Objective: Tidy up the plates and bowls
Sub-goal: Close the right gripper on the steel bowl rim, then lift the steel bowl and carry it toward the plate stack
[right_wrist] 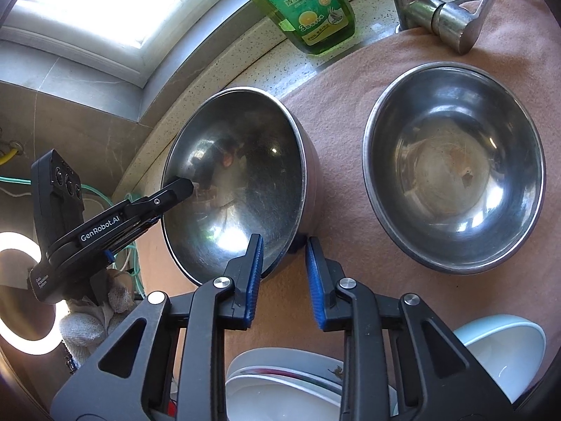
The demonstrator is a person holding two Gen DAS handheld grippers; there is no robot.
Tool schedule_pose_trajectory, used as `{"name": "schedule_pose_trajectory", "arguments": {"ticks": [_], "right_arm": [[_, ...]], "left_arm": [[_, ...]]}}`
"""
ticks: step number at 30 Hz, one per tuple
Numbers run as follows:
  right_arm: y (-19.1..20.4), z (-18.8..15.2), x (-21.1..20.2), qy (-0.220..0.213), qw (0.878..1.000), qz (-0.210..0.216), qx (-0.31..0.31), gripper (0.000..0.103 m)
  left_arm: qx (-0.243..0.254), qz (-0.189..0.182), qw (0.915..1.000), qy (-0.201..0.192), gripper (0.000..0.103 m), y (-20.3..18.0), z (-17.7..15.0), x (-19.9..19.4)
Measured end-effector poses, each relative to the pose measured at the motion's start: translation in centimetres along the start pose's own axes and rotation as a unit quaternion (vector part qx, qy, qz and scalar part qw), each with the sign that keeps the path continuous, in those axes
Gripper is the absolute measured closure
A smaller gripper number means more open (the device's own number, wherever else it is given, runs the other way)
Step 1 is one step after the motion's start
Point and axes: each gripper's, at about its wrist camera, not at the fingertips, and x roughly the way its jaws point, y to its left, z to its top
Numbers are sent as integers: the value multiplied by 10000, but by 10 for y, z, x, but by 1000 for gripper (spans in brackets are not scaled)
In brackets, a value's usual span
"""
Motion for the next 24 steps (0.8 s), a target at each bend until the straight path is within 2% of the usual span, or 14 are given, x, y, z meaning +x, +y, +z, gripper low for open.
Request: {"name": "schedule_pose_trajectory", "arguments": {"ticks": [15, 24], "right_arm": [[35, -27, -7, 330, 9963, 155, -778, 78], [55, -56, -4, 633, 9892, 398, -1264, 78]], "left_arm": [[-532, 82, 9976, -433, 92, 21, -44, -45], [-931, 356, 9921, -767, 92, 34, -89, -77]]}}
